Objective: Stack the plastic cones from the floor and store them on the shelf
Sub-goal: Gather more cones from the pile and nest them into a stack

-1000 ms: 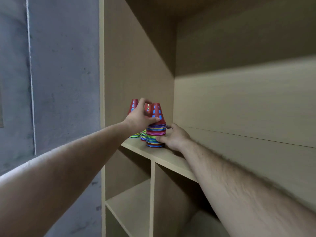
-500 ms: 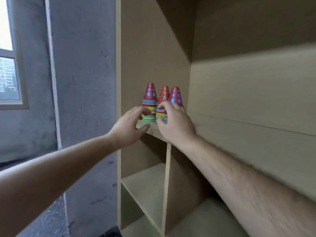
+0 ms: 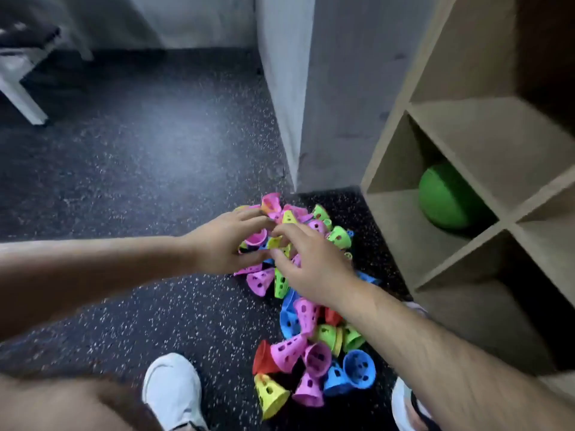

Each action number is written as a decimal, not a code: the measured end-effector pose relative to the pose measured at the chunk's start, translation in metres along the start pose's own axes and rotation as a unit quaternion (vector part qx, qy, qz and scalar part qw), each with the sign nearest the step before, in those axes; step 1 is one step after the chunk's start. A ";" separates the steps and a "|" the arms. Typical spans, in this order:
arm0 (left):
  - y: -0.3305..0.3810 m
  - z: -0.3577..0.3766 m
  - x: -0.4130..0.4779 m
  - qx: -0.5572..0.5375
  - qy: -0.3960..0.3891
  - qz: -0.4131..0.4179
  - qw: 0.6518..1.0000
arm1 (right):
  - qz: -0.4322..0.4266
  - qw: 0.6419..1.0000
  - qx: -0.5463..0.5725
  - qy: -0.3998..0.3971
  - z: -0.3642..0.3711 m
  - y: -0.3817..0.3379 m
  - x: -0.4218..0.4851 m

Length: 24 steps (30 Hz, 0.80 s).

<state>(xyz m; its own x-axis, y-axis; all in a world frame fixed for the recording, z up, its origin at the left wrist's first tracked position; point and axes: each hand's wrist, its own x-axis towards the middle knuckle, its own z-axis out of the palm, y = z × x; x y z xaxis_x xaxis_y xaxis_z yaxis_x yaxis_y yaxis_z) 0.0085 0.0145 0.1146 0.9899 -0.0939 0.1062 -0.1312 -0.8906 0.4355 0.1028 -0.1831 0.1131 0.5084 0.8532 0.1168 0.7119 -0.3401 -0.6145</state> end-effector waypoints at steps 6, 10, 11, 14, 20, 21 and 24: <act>-0.031 0.127 -0.100 -0.089 -0.117 -0.059 0.987 | 0.016 0.986 -0.011 -0.165 0.126 0.030 -0.064; -0.024 0.198 -0.133 -0.136 -0.167 -0.065 0.974 | -0.012 0.967 -0.048 -0.252 0.163 0.059 -0.110; -0.022 0.214 -0.139 -0.138 -0.179 -0.049 0.973 | -0.034 0.960 -0.062 -0.272 0.169 0.066 -0.119; -0.019 0.247 -0.153 -0.120 -0.196 0.008 0.973 | -0.090 0.935 -0.105 -0.326 0.178 0.084 -0.139; -0.022 0.271 -0.166 -0.056 -0.198 0.056 0.977 | -0.151 0.903 -0.175 -0.362 0.188 0.109 -0.161; -0.023 0.273 -0.167 -0.056 -0.198 0.049 0.977 | -0.153 0.905 -0.177 -0.356 0.190 0.111 -0.162; -0.027 0.273 -0.167 -0.060 -0.184 0.009 0.981 | -0.128 0.930 -0.160 -0.304 0.191 0.115 -0.162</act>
<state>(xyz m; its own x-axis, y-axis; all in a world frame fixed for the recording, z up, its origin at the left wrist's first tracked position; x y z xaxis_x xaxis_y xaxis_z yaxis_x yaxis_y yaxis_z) -0.1385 -0.0672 -0.1586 0.9369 -0.2829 -0.2056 -0.1320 -0.8304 0.5413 0.0094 -0.2843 -0.1256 0.0028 0.9553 -0.2957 0.9293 -0.1116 -0.3519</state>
